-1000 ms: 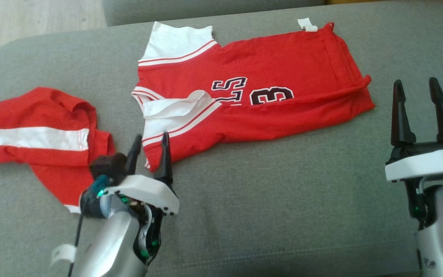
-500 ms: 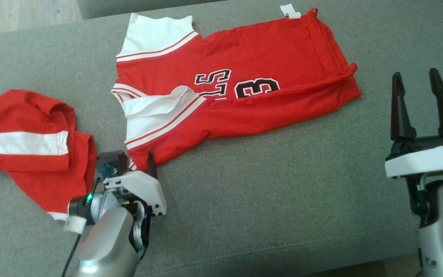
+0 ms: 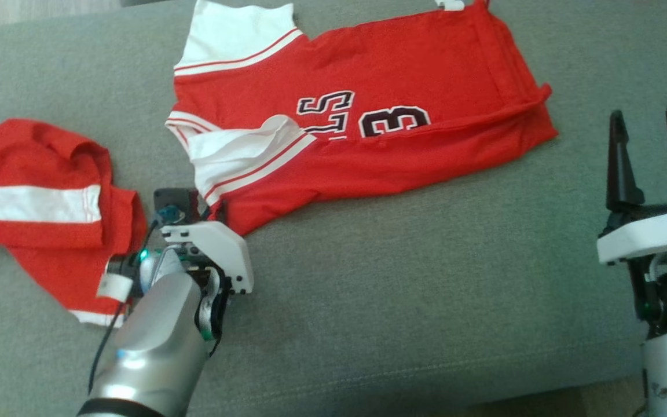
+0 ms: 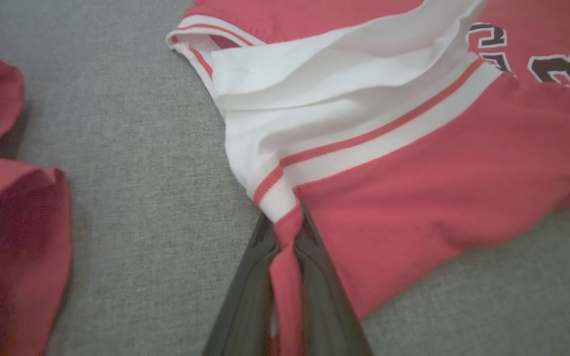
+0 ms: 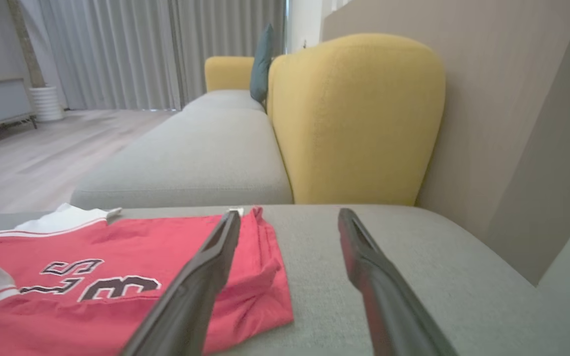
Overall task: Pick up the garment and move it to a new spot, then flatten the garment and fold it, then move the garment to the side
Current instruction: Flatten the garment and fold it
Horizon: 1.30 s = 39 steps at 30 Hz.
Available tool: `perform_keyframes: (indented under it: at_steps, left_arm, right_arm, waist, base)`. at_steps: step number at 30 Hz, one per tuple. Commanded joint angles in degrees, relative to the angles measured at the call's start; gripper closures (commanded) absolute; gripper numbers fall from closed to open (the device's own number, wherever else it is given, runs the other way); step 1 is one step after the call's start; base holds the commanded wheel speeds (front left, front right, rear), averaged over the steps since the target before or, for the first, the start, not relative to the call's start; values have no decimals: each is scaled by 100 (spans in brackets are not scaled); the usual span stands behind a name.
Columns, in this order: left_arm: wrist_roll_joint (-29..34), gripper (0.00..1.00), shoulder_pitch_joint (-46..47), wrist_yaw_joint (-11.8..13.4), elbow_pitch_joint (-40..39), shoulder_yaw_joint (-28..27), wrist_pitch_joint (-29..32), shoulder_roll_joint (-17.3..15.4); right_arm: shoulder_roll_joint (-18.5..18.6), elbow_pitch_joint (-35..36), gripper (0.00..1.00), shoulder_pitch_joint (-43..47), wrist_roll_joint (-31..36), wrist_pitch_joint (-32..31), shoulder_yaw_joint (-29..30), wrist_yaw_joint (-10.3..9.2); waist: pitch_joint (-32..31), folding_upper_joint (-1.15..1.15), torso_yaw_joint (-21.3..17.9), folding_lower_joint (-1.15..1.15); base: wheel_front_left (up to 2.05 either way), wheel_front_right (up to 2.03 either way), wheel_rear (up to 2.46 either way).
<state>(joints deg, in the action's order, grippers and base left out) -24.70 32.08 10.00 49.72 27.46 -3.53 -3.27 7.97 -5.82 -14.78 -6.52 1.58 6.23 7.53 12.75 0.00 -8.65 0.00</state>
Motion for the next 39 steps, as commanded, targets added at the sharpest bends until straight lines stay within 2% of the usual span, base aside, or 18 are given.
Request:
perform_keyframes:
  at_steps: [1, 6, 11, 20, 32, 34, 35, 39]
  left_arm:
    - [-21, 100, 30, -2, -41, -96, -123, -89]
    - [-21, 100, 103, 13, -462, -87, -725, -44]
    - [47, 100, 94, 4, -1016, 43, -970, -14]
    - [164, 100, 83, 15, -1756, 363, -916, 8]
    - [243, 100, 160, 104, -2339, 504, -684, -105]
    - [238, 100, 169, 121, -2378, 491, -667, -142]
    - [235, 100, 169, 133, -2390, 480, -661, -165]
    - [200, 100, 126, 171, -2395, 438, -649, -246]
  right_arm:
    - [-19, 65, 0, -260, 33, -128, -8, -4]
    - [-168, -531, 0, -463, 109, -613, 345, -4]
    - [-291, -1306, 0, -833, 300, -1183, 768, -4]
    - [-351, -2447, 0, -1659, 758, -1615, 1316, -4]
    - [-75, -3769, 0, -2650, 1450, -1689, 1570, -4]
    - [-40, -3940, 82, -2742, 1456, -1685, 1539, -4]
    - [-13, -4008, 100, -2778, 1451, -1660, 1521, -4]
    - [80, -4270, 100, -2821, 1391, -1559, 1414, -4]
  waist:
    - [47, 0, 96, 0]
    - [92, 0, 335, 0]
    - [137, 0, 539, 0]
    - [358, 0, 746, 0]
    - [728, 0, 897, 0]
    - [742, 0, 896, 0]
    - [741, 0, 891, 0]
    - [659, 0, 849, 0]
  base:
    - [0, 0, 0]
    - [0, 0, 0]
    - [0, 0, 0]
    - [0, 0, 0]
    - [0, 0, 0]
    - [0, 0, 0]
    - [0, 0, 0]
    - [0, 0, 0]
